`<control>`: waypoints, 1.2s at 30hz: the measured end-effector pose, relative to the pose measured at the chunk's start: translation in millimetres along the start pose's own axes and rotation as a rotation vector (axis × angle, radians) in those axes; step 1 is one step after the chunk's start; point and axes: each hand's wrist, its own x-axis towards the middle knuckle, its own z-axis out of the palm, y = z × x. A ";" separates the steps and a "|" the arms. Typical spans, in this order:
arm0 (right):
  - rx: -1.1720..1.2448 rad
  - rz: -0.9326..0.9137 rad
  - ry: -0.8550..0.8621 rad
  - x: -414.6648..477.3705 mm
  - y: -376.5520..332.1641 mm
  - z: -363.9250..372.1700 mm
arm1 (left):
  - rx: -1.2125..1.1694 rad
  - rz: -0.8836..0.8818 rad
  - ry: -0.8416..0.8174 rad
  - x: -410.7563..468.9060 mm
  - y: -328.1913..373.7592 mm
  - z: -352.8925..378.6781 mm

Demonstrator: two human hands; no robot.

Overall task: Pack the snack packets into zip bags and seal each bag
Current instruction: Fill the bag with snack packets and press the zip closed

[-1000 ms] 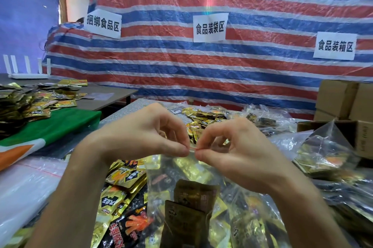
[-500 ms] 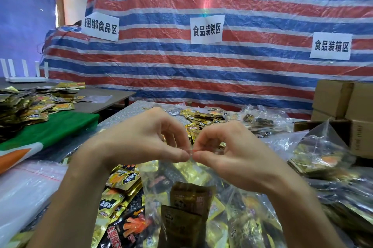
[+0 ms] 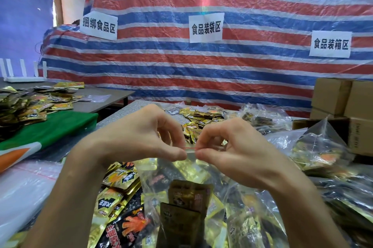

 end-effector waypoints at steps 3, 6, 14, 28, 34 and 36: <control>0.010 -0.015 -0.011 0.5 -0.3 1.7 | 0.006 0.031 0.028 0.9 1.1 1.0; 0.016 -0.005 -0.016 -0.6 1.1 -0.5 | -0.007 0.047 0.017 0.3 0.8 0.3; 0.027 -0.004 -0.006 -1.1 4.1 -3.6 | 0.001 0.017 0.022 0.6 0.7 0.5; 0.090 -0.017 -0.002 -4.2 12.3 -13.4 | -0.009 0.036 0.018 6.5 -0.2 6.8; 0.146 -0.034 -0.012 -3.0 10.0 -12.2 | 0.012 0.094 0.013 11.1 0.4 12.2; 0.204 -0.020 -0.024 -5.1 11.6 -16.6 | 0.015 0.107 0.025 10.7 -0.4 10.4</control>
